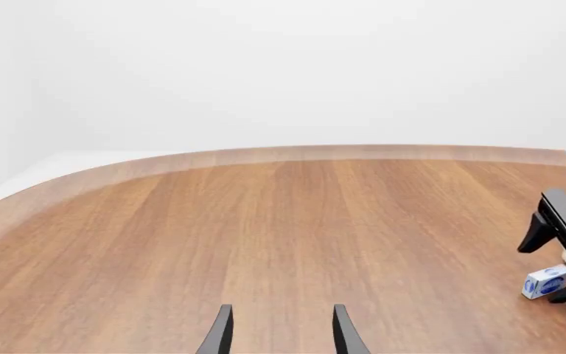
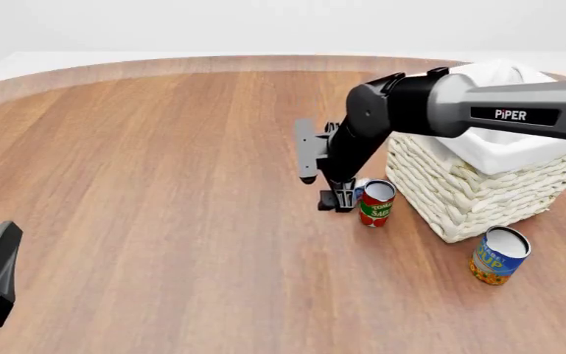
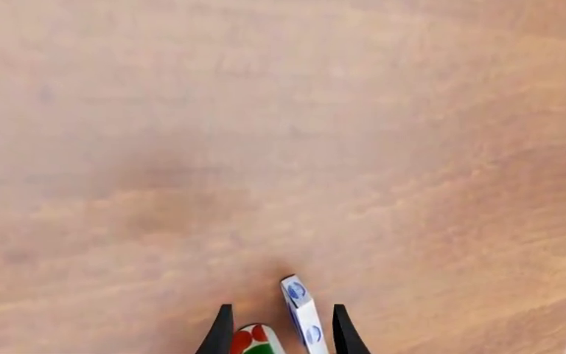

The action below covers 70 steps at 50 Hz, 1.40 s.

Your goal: Pick up the alphabet soup and the cream cheese box, and put them in the basket.

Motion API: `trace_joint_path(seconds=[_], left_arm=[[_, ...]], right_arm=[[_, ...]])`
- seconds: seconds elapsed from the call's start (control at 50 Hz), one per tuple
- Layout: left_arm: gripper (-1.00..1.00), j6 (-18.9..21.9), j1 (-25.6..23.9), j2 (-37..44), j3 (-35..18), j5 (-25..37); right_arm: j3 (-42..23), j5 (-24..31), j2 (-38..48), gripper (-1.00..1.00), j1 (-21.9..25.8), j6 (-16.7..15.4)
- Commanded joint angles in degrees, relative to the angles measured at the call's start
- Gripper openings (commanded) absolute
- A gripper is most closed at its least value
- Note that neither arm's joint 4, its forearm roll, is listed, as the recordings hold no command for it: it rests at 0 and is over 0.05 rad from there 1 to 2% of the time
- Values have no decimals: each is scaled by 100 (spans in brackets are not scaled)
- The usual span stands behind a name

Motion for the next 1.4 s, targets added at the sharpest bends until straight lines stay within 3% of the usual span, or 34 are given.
trace_joint_path(seconds=[0.02, 0.26, 1.14, 1.28, 1.3, 1.4], left_arm=[[100, 0, 0, 0, 0, 0], [100, 0, 0, 0, 0, 0], [100, 0, 0, 0, 0, 0], [100, 0, 0, 0, 0, 0], [100, 0, 0, 0, 0, 0], [100, 0, 0, 0, 0, 0]], right_arm=[[-124, 52, 166, 100, -55, -74], [-248, 131, 337, 100, -236, -245], [-677, 270, 893, 100, -372, -199], [-800, 352, 941, 100, -450, -253], [-958, 566, 889, 100, -466, -263], [-860, 379, 997, 100, -473, -235]])
